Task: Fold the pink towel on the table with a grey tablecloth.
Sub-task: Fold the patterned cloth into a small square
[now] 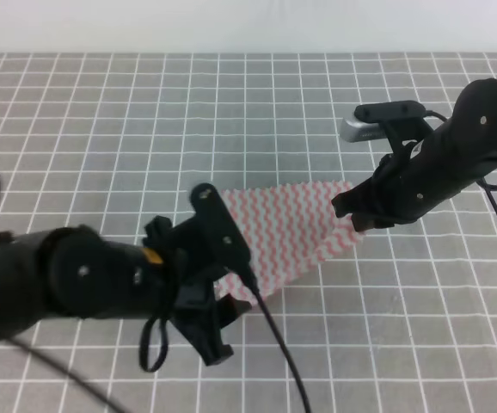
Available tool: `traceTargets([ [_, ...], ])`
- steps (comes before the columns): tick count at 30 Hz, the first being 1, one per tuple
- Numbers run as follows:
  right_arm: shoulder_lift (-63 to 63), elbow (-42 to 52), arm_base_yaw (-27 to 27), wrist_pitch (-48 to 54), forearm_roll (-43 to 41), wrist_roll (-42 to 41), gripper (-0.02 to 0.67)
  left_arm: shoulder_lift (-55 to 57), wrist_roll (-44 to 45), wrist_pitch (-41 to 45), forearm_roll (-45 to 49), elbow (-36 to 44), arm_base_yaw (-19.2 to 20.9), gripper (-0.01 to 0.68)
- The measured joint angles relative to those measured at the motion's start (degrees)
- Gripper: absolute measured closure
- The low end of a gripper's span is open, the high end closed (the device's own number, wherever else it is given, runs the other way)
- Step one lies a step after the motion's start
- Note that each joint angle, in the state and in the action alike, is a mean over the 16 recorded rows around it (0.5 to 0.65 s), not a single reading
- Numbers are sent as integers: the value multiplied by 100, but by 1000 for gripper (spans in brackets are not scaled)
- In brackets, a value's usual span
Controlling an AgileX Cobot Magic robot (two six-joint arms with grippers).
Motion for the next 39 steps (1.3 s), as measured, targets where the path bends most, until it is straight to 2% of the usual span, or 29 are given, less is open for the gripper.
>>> traceTargets([
  [14, -47, 3, -1, -99, -39, -133, 665, 706, -161, 364, 442, -559, -115, 310],
  [30, -52, 5, -1, -307, -47, -155, 665, 967, -2148, 84, 2614, -634, -478, 310],
  [39, -30, 2, -1, -337, -106, -143, 665, 1287, -2433, -321, 2862, -634, -478, 330],
])
